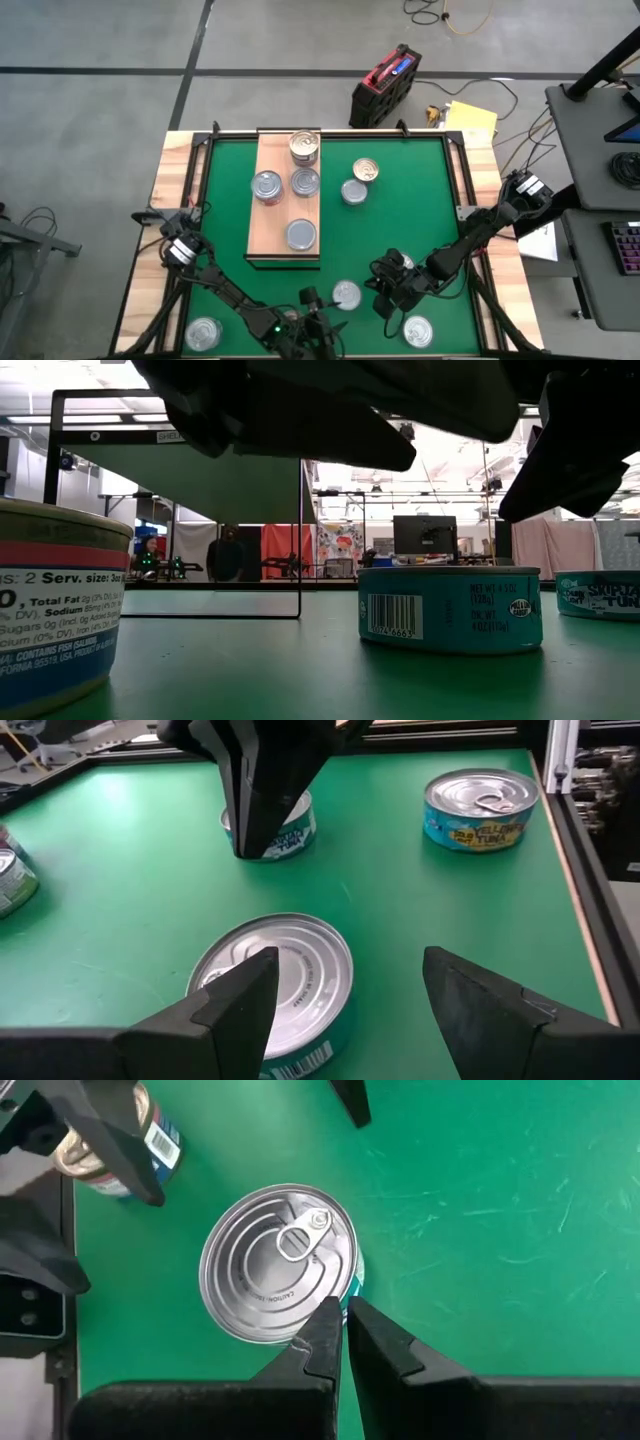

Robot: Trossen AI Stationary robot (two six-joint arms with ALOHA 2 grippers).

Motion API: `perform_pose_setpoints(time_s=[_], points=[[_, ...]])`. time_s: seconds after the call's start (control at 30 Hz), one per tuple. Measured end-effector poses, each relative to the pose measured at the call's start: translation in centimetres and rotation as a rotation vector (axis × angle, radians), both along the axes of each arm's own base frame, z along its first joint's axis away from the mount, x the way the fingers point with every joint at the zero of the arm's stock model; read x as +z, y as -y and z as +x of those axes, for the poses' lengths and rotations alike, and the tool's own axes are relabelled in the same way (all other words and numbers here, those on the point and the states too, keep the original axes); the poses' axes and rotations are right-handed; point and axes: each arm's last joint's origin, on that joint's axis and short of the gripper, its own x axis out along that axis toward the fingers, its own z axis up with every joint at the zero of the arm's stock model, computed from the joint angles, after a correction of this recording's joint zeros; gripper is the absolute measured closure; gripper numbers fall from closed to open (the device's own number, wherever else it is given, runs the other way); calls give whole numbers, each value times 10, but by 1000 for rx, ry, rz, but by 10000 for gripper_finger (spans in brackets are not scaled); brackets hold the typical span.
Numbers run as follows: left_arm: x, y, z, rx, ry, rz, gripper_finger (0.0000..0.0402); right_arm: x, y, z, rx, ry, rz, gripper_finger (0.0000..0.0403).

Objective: Stack canned seafood by type on shelf
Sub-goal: Put the green and blue tuna can on the shelf

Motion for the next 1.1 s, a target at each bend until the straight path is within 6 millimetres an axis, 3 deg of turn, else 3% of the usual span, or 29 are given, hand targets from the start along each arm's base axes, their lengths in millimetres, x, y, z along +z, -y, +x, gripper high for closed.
perform_pose_setpoints(time_s=[0.43, 0.57, 0.8, 1.1], points=[[-20, -5, 7, 22, -22, 29, 183, -2, 0, 0, 34, -3, -42, 390], [-20, -8, 8, 29, -22, 33, 236, -2, 0, 0, 33, -3, -43, 390], [-21, -14, 12, 29, -48, 68, 384, -2, 1, 1, 16, 10, -64, 390], [-23, -14, 11, 7, -76, 62, 400, 3, -3, 5, 5, 79, -21, 390]])
